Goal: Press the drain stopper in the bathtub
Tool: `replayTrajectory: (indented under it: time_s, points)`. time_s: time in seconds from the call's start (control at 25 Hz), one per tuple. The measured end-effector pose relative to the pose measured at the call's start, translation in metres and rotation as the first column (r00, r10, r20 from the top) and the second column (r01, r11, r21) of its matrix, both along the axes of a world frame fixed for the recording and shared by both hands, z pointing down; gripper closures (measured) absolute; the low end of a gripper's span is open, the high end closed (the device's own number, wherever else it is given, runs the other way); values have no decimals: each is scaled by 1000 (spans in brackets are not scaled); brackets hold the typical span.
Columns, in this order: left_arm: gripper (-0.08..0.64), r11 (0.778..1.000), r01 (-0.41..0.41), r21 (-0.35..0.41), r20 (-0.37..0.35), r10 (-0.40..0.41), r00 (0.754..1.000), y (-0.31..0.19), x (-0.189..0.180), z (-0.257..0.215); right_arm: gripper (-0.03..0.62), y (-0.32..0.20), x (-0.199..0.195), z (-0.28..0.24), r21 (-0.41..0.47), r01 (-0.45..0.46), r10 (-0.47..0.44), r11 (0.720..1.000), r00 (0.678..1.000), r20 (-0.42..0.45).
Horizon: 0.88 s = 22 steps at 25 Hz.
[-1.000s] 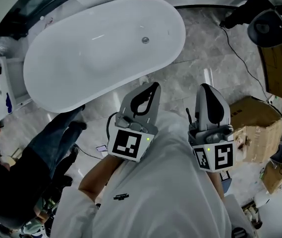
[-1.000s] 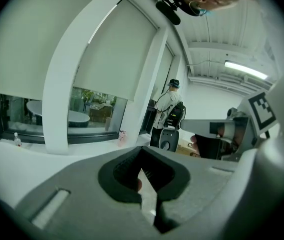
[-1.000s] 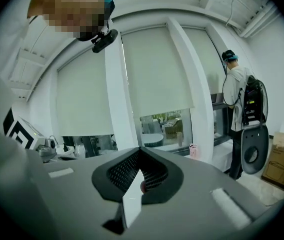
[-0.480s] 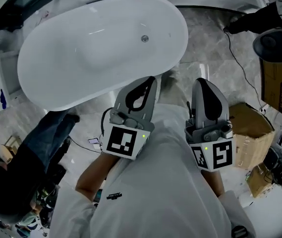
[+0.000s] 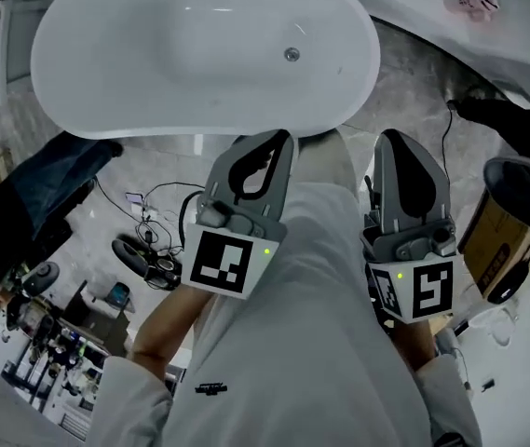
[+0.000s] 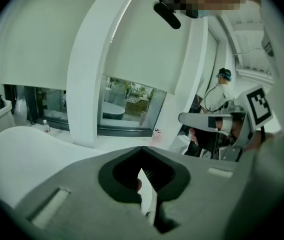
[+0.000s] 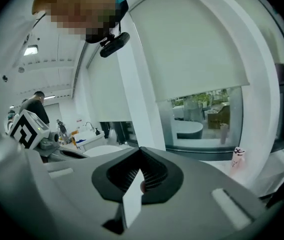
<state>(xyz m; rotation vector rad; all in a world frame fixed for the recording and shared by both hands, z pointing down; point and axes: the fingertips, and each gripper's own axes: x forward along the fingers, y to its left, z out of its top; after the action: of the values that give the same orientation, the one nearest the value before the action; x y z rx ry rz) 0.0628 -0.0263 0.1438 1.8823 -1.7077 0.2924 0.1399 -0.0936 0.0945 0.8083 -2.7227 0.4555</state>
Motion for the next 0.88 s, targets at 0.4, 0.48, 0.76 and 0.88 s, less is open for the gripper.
replayTrajectory:
  time_s: [0.4, 0.48, 0.76, 0.88]
  points:
    - [557, 993, 111, -50, -19, -112, 994, -32, -27, 79, 586, -23, -45, 87, -89, 167, -174, 982, 982, -76]
    - [557, 985, 157, -65, -34, -159, 987, -31, -41, 95, 586, -22, -56, 107, -105, 192, -201, 976, 976, -88]
    - [557, 967, 223, -122, -80, -233, 969, -29, -71, 158, 586, -17, -88, 179, -160, 252, -274, 954, 952, -134]
    - [557, 958, 248, -143, -91, -262, 961, -28, -82, 182, 586, -18, -103, 203, -171, 284, -309, 943, 940, -142]
